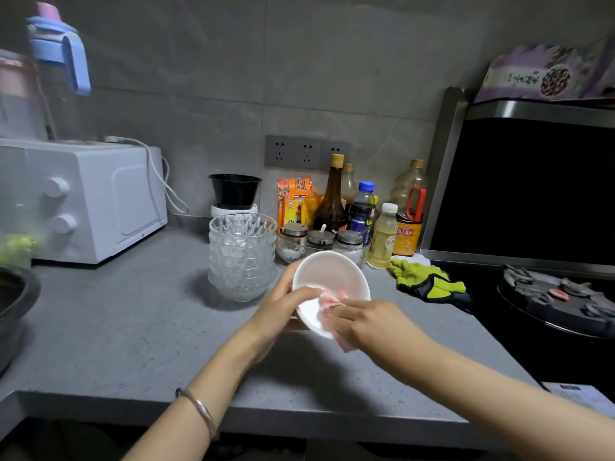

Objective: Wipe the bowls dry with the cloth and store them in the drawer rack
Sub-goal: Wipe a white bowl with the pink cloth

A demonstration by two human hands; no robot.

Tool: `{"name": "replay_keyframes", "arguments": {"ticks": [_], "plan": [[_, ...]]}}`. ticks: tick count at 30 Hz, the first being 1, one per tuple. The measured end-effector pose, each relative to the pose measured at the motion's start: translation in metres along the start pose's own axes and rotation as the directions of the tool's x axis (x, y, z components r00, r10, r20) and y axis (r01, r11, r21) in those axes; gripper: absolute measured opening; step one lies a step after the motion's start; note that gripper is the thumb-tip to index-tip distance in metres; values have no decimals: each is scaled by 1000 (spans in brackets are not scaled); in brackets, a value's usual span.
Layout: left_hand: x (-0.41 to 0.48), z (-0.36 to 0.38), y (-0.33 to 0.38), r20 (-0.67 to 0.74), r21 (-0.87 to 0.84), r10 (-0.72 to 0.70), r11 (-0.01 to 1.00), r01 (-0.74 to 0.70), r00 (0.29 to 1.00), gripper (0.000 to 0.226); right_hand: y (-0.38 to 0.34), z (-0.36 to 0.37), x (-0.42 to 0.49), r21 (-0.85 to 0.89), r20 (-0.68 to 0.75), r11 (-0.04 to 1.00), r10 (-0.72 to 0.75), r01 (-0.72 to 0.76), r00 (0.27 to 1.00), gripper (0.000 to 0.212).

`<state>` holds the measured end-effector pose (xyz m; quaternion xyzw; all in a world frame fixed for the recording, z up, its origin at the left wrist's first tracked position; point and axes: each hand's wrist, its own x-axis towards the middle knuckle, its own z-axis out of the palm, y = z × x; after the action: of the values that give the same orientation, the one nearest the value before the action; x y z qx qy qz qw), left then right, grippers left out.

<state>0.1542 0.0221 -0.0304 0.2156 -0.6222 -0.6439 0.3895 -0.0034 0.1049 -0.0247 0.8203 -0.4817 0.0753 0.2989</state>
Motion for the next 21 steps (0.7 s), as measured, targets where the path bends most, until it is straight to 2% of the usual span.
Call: {"name": "replay_keyframes", "arguments": {"ticks": [2,3,4,5,6,8,9,11,14,15,16,19,21], "plan": [[0,7,-8,-38,-22,97,995,-98,995,47,-15,1,2,154,-88,976,166,-151,982,21],[-1,12,-10,-68,-25,134,990,-136,989,41,-22,4,3,280,-99,937,243,-207,965,21],[0,14,-11,-100,-8,166,986,-168,981,30,-26,7,3,347,-89,910,273,-227,958,23],[0,16,-11,-125,16,178,984,-177,976,20,-26,9,2,346,-61,916,238,-203,969,25],[1,13,-11,-129,41,172,985,-168,977,18,-23,8,-1,315,-37,937,169,-149,985,25],[3,3,-6,-79,89,100,992,-92,992,18,-6,7,-7,122,-3,992,-37,37,999,22],[3,-2,-2,-37,114,42,993,-38,998,16,3,1,-8,9,61,994,-114,113,992,25],[4,-8,3,37,169,-69,984,62,997,22,15,-11,-8,-76,199,986,-131,149,971,49],[7,-9,4,38,146,-92,986,85,995,33,9,-22,-1,-150,298,986,-22,70,954,62],[7,-7,3,39,98,-71,993,67,997,33,3,-22,3,-158,286,986,-2,49,958,60],[6,-5,0,30,45,-47,998,46,998,33,-4,-21,6,-145,208,989,9,21,978,53],[4,7,-13,-27,-34,76,996,-77,997,43,-23,-12,11,110,141,965,222,-238,965,24],[3,14,-21,-79,-29,171,984,-173,982,41,-31,0,10,218,76,942,244,-255,967,18]]}}
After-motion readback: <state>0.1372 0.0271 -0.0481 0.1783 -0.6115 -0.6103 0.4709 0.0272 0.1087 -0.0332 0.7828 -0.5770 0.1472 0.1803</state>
